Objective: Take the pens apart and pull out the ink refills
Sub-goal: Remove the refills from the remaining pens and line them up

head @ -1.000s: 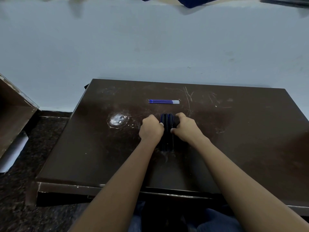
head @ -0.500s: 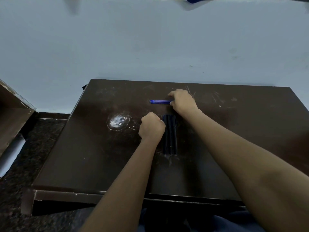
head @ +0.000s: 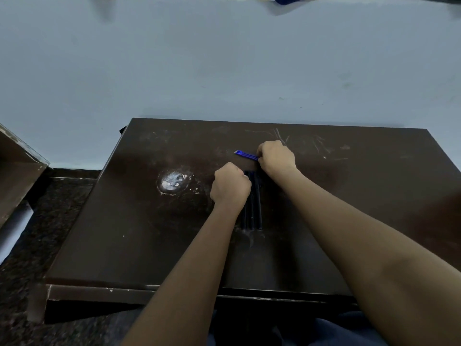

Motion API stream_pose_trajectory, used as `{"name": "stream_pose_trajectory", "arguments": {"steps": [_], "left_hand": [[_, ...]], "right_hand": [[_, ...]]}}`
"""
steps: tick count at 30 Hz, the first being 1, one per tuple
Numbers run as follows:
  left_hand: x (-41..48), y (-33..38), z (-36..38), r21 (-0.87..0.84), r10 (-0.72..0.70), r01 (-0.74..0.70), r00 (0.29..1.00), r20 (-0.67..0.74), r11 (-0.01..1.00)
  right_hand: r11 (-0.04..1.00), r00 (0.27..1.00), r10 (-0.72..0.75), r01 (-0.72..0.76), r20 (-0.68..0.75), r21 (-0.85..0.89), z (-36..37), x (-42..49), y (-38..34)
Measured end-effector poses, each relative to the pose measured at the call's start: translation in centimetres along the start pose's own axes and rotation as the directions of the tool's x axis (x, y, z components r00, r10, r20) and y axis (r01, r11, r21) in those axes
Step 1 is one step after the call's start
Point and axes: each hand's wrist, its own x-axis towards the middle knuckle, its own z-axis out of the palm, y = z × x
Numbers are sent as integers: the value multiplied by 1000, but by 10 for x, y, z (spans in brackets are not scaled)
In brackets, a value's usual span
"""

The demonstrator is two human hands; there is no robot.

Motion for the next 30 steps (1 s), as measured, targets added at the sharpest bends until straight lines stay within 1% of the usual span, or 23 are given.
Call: {"name": "stream_pose_trajectory", "arguments": {"steps": [3, 6, 10, 13, 17, 19, 21, 24, 27, 30], "left_hand": [[-13, 9, 1, 30, 33, -34, 999, 16, 999], [-28, 17, 7, 75, 104, -108, 993, 54, 991], [-42, 25, 17, 134, 175, -197, 972, 158, 971], [-46, 25, 25, 168, 221, -268, 942, 253, 949], [-51, 18, 37, 215, 243, -337, 897, 370, 916], [-52, 14, 43, 254, 241, -361, 883, 403, 897], [-51, 9, 48, 282, 269, -399, 874, 404, 872], [-48, 3, 56, 320, 360, -487, 852, 380, 813], [-45, 0, 63, 347, 411, -546, 823, 393, 763], [-44, -1, 67, 336, 454, -591, 793, 405, 733]], "right_hand": [[994, 994, 108, -108, -7, 29, 0, -17, 19], [975, 978, 210, -208, -10, 71, -1, -38, 36], [929, 945, 326, -320, -3, 184, 0, -64, 51], [889, 925, 381, -370, 12, 269, 0, -81, 55], [857, 911, 411, -399, 34, 326, 0, -96, 57], [839, 905, 423, -412, 52, 356, 0, -100, 57], [821, 902, 426, -417, 68, 389, -1, -102, 57], [800, 905, 419, -405, 71, 442, -1, -104, 58], [800, 906, 418, -401, 64, 447, -1, -105, 57], [800, 906, 419, -400, 62, 447, -1, -105, 57]]}}
